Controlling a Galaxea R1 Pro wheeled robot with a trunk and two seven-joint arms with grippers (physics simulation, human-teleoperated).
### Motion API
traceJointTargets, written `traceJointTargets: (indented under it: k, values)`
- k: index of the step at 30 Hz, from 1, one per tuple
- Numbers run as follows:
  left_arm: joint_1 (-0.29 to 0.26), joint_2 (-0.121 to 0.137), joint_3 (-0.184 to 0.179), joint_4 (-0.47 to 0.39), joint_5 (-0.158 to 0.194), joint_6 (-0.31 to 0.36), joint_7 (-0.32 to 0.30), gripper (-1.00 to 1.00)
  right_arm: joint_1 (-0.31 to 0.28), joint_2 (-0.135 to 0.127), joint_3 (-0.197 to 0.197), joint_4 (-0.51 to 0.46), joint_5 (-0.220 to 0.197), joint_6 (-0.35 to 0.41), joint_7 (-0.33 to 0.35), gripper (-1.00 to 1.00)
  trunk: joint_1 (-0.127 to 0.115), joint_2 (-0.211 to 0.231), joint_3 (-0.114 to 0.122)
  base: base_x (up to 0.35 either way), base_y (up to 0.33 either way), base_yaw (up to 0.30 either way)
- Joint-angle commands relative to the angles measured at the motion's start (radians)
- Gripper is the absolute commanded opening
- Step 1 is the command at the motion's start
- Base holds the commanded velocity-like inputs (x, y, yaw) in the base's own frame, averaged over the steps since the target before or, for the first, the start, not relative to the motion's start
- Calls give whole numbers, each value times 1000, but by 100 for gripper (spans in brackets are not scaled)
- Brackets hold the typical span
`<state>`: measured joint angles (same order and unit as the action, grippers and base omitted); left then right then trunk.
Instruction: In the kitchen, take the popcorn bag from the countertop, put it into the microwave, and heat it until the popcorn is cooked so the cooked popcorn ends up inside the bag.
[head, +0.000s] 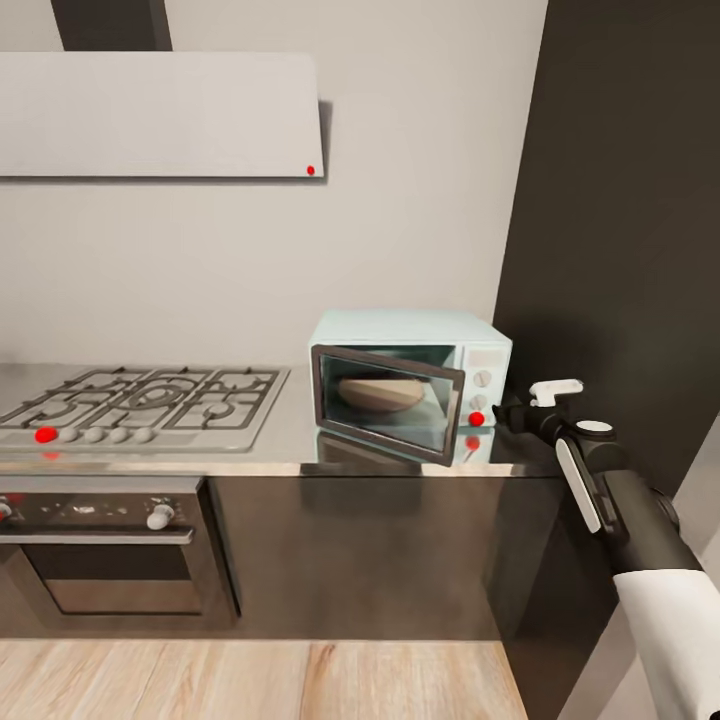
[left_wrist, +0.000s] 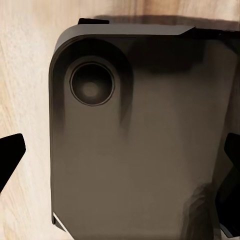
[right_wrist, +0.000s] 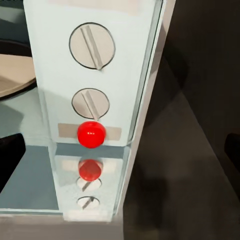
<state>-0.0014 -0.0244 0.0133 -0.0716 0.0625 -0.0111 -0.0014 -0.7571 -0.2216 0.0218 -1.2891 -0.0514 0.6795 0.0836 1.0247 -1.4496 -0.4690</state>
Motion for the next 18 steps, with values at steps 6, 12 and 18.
traceJointTargets:
  k: [6, 12, 18]
  values:
    - [0, 0, 0, 0, 7, -1, 0, 100, -1, 1, 4, -2, -12, 12, -1, 100, 0, 0, -1, 197, 0, 0]
    - [0, 0, 0, 0, 7, -1, 0, 100, 0, 4, 7, -2, -16, 12, 0, 100, 0, 0, -1, 193, 0, 0]
    - [0, 0, 1, 0, 7, -1, 0, 100, -1, 32, 7, -1, -18, 1, 5, 100, 0, 0, -1, 140, 0, 0]
